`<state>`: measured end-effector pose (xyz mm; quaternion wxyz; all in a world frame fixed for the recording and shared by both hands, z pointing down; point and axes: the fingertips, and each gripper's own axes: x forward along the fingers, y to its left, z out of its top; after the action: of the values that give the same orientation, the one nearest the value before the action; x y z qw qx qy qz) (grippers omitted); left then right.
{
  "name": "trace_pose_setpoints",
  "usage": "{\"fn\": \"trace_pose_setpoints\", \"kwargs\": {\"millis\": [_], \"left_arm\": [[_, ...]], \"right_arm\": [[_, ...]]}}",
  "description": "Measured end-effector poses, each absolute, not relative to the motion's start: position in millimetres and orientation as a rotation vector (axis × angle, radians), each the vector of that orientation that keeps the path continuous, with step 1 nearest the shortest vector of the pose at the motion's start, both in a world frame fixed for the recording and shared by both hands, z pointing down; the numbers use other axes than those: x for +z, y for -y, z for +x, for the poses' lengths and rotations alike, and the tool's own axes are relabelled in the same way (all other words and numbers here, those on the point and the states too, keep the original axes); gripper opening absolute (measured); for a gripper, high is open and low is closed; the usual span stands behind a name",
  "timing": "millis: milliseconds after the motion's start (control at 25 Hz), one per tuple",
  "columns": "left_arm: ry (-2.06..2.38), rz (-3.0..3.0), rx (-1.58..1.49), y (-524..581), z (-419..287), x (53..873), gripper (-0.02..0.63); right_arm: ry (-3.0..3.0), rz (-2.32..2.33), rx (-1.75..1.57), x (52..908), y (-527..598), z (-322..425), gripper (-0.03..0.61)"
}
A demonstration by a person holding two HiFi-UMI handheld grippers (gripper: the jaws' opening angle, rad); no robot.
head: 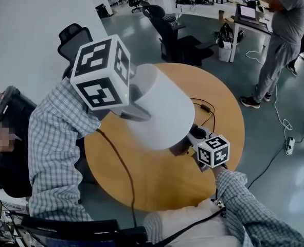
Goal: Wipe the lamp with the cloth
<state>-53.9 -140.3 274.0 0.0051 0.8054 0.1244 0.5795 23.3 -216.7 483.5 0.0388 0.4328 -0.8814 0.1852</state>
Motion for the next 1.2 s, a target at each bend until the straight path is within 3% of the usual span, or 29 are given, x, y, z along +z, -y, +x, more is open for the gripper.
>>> {"fn": "trace_pose_setpoints", "kwargs": {"millis": [320,1200], "left_arm": [[-0.378,2.49,1.815,139.4,-62.1,290.5,0.011],[-0.308,2.363,2.084,163.0,-78.3,370.2,0.014]], "right_arm": [[2.483,1.351,0.696,553.4,197.7,50.8,0.043],[2.613,1.277,0.55,497.4,143.5,69.8,0.042]]}}
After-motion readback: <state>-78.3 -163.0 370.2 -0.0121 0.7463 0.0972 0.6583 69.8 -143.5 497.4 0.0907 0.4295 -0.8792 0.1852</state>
